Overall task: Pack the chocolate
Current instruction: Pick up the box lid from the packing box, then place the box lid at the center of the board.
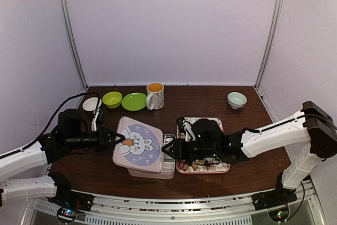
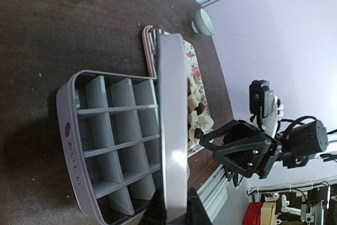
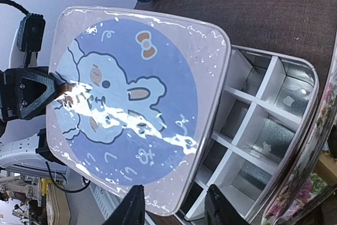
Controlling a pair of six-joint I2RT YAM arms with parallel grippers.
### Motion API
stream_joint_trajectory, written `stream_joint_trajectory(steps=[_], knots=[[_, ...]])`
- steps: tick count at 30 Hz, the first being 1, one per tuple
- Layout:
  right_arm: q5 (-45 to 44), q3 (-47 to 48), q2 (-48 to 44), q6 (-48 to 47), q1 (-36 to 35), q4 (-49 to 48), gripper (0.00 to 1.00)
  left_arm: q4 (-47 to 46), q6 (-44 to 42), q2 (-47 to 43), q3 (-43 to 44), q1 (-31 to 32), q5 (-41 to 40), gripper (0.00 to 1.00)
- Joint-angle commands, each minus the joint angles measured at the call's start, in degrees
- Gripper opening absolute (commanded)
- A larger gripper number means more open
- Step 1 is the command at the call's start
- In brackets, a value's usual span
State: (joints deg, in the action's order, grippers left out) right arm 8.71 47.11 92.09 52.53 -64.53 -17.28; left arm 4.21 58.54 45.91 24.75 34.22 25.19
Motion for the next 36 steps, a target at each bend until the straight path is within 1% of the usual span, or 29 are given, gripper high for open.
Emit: stream_joint_trajectory(steps=[1, 2, 4, 6, 8, 10, 13, 15, 18, 22, 23, 25, 28, 31, 34, 36], knots=[[-4.08, 0.94, -4.5, -3.23, -0.07, 2.26, 0.4, -2.99, 3.59, -6.36, 0.16, -2.28, 0.02, 0.0], [-4.67, 0.98, -5.14, -3.69, -0.11, 3.05, 0.41, -2.52, 3.98, -7.65, 0.77, -2.72, 0.25, 0.0], [-5.9, 1.07, -6.31, -4.54, 0.08, 4.54, 0.41, 1.64, 3.06, -10.05, 3.69, -3.73, 0.09, 0.0], [-7.14, 1.3, -7.32, -4.9, 0.21, 6.17, 0.41, 10.19, -2.94, -11.64, 8.76, -4.52, -2.06, 0.0], [-7.99, 1.63, -8.07, -5.38, 0.52, 7.65, 0.42, 22.09, -10.65, -11.89, 16.21, -4.83, -7.67, 0.0], [-8.61, 1.97, -8.6, -6.01, 0.63, 8.8, 0.43, 31.65, -16.54, -10.72, 21.37, -4.86, -13.95, 0.0], [-10.11, 2.79, -9.15, -7.21, 0.97, 11.33, 0.45, 42.36, -21.16, -7.39, 27.49, -4.79, -23.27, 0.0], [-11.24, 3.15, -9.55, -7.96, 1.23, 12.92, 0.45, 46.81, -23.04, -5.09, 30.39, -4.86, -28.46, 0.0], [-12.34, 3.33, -10.26, -8.85, 1.7, 14.7, 0.46, 50.08, -24.34, -1.6, 32.52, -4.82, -33.84, 0.0], [-13.58, 3.2, -11.03, -9.65, 2.1, 16.28, 0.46, 53.05, -26.18, 6.52, 34.73, -4.45, -35.48, 0.0], [-13.89, 3.2, -11.18, -9.79, 2.18, 16.76, 0.46, 54.26, -26.18, 8.86, 35.39, -3.6, -36.9, 0.0], [-14.45, 3.14, -11.32, -9.92, 2.35, 17.24, 0.46, 56.54, -25.58, 13.37, 37.01, -0.93, -42.19, 0.0], [-14.65, 2.74, -11.66, -9.92, 2.41, 17.24, 0.46, 58.84, -24.42, 19.91, 38.55, 1.82, -47.15, 0.0], [-14.6, 2.44, -12.04, -9.74, 2.62, 17.26, 0.46, 61.7, -21.93, 26.0, 40.96, 5.84, -52.78, 0.0], [-14.63, 1.61, -12.98, -9.28, 2.75, 16.47, 0.46, 63.76, -19.59, 33.46, 43.38, 9.54, -55.07, 0.0], [-14.56, 0.64, -13.69, -8.84, 2.99, 15.35, 0.46, 62.8, -19.17, 37.48, 43.83, 10.76, -54.02, 0.03]])
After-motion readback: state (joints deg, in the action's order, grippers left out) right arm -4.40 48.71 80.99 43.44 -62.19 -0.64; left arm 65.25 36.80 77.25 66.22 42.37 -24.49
